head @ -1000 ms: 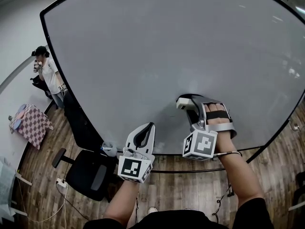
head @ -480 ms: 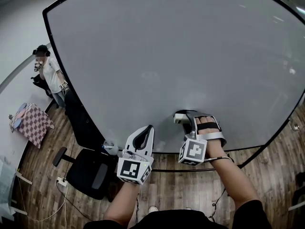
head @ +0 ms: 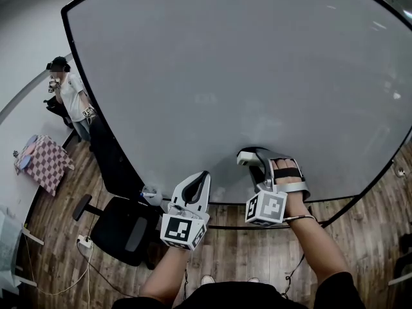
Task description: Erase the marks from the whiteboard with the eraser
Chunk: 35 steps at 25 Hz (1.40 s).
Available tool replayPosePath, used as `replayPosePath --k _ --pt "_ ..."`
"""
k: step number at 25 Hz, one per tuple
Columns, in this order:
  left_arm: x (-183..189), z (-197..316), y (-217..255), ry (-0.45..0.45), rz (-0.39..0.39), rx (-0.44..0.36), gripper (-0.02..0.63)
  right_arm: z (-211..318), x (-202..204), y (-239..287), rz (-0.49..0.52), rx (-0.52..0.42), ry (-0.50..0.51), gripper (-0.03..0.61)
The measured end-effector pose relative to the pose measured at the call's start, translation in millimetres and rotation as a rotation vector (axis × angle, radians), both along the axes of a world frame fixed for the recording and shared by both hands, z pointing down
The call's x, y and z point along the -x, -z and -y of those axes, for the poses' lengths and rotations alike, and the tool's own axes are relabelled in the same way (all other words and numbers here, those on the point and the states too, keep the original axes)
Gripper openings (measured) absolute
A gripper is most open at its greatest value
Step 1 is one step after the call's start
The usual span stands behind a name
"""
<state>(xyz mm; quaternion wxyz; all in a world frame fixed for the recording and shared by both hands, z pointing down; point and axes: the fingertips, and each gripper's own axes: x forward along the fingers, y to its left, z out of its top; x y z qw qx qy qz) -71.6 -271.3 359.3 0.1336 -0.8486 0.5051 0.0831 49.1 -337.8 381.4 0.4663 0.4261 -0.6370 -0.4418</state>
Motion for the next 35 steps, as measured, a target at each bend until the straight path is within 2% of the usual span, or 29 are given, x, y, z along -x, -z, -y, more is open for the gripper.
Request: replayPosePath --k 5,9,15,22,29,35 --pt "4 2 -4 0.011 -0.005 0.005 0.02 -6 1 83 0.138 -0.141 0.013 0.256" --pt "10 4 -3 0.025 -0.006 0.004 0.02 2 2 107 0.163 -0.179 -0.009 0.256" --pt "17 2 -8 0.05 -0.01 0.015 0.02 15 7 90 0.156 -0.178 -0.039 0.255" --pt "31 8 -17 0.1 -0.022 0.059 0.02 20 30 34 0.103 -0.091 -0.023 0.253" --pt "34 6 -28 0.099 -0.017 0.074 0.02 21 45 -16 0.047 -0.027 -0.012 0.253" --pt "34 4 -33 0.098 -0.018 0.09 0.02 21 55 -71 -0.041 0.086 0.013 0.253"
